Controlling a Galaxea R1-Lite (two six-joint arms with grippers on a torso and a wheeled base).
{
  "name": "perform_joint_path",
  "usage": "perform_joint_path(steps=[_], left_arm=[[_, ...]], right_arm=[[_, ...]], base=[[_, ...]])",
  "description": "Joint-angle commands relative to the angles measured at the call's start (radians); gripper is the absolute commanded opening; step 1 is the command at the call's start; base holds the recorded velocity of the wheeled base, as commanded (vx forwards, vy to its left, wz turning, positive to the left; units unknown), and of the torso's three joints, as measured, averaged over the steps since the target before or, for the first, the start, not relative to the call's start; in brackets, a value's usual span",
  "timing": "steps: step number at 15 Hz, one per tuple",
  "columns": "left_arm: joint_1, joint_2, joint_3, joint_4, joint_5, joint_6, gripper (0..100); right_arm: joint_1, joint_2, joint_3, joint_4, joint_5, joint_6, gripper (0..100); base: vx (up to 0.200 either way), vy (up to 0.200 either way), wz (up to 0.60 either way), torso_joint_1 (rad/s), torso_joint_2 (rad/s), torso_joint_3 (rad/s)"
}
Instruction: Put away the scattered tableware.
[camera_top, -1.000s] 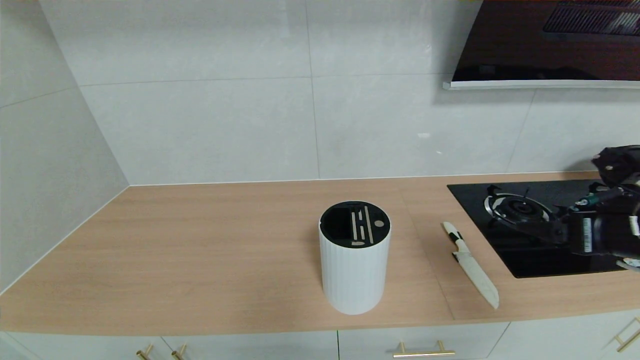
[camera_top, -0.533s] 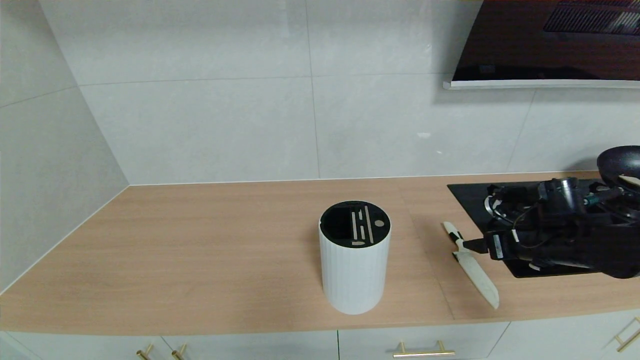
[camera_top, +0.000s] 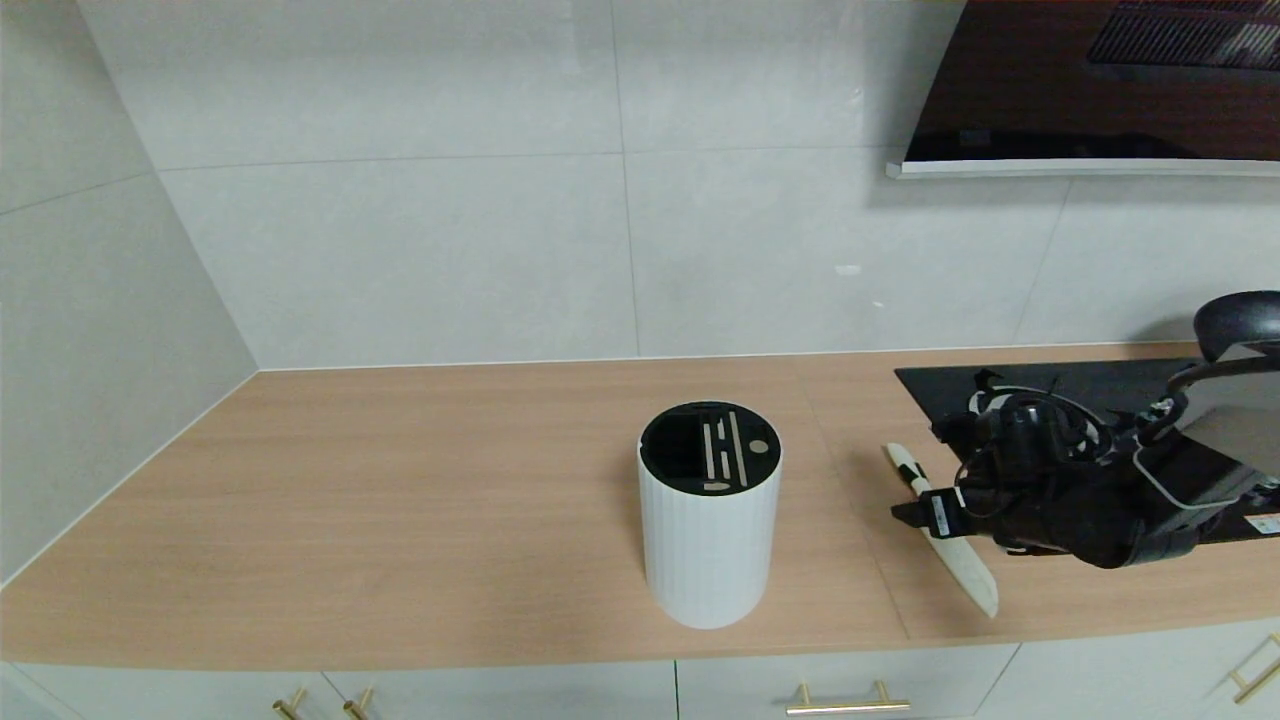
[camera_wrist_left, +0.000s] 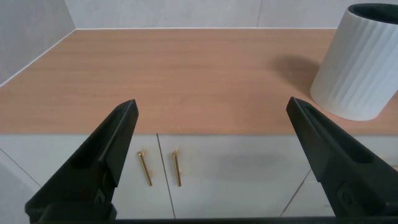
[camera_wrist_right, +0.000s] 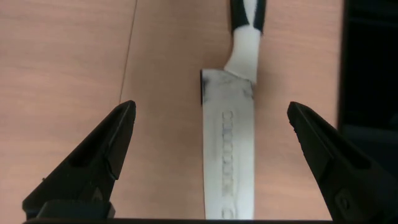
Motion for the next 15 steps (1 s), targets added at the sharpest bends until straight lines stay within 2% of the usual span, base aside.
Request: perform_joint_path(steps=[1, 7, 15], left_arm=[[0.001, 0.0, 0.0, 0.0, 0.0, -0.001, 100], [0.001, 0.0, 0.0, 0.0, 0.002, -0.001, 100], [0.001, 0.0, 0.0, 0.0, 0.002, -0.001, 100]], right_arm=[[-0.002, 0.057, -0.032, -0.001, 0.0, 0.0, 100], [-0.041, 0.111, -0.082, -0.003, 0.012, -0.008, 100], [-0.05, 0.149, -0.108, -0.003, 0.012, -0.009, 100]], base=[[0.0, 0.0, 0.0, 0.0, 0.0, 0.0], [0.0, 0.0, 0.0, 0.0, 0.0, 0.0], [0.0, 0.0, 0.0, 0.0, 0.0, 0.0]])
